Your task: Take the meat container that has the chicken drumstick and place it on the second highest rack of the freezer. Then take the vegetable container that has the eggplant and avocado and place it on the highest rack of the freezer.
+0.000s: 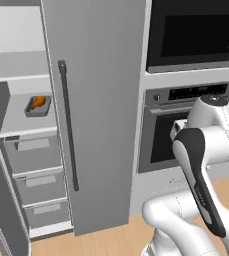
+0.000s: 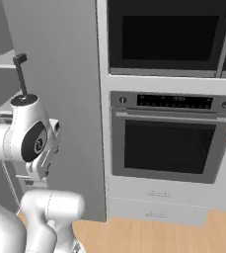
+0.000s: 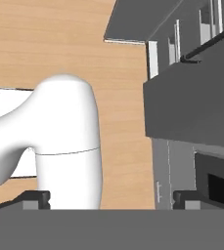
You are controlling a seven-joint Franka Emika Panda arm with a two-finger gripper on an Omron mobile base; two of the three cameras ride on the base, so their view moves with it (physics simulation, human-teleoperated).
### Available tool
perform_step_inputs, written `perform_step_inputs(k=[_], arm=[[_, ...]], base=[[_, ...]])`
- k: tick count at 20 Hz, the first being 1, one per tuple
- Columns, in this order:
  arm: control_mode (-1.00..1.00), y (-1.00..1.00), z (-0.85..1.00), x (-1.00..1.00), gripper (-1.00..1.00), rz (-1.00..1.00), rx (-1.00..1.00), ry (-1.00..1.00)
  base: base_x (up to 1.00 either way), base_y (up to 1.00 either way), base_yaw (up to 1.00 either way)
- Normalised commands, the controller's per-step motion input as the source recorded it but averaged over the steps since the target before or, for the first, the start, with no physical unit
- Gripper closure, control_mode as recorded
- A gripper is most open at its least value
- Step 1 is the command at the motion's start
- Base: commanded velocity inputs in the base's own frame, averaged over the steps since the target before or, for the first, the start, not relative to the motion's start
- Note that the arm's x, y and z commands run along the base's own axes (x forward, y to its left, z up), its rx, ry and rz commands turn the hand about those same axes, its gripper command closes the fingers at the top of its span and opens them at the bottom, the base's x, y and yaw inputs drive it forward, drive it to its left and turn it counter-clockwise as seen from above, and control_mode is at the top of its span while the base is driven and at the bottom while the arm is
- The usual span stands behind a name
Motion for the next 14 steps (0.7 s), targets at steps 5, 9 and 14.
perform_step_inputs(k=[5, 9, 14], arm=[[1.00, 0.00, 0.00, 0.00, -1.00, 0.00, 0.00, 0.00], [1.00, 0.00, 0.00, 0.00, -1.00, 0.00, 0.00, 0.00], [1.00, 0.00, 0.00, 0.00, -1.00, 0.00, 0.00, 0.00]], base=[[-0.02, -1.00, -0.01], [0.00, -1.00, 0.00], [0.00, -1.00, 0.00]])
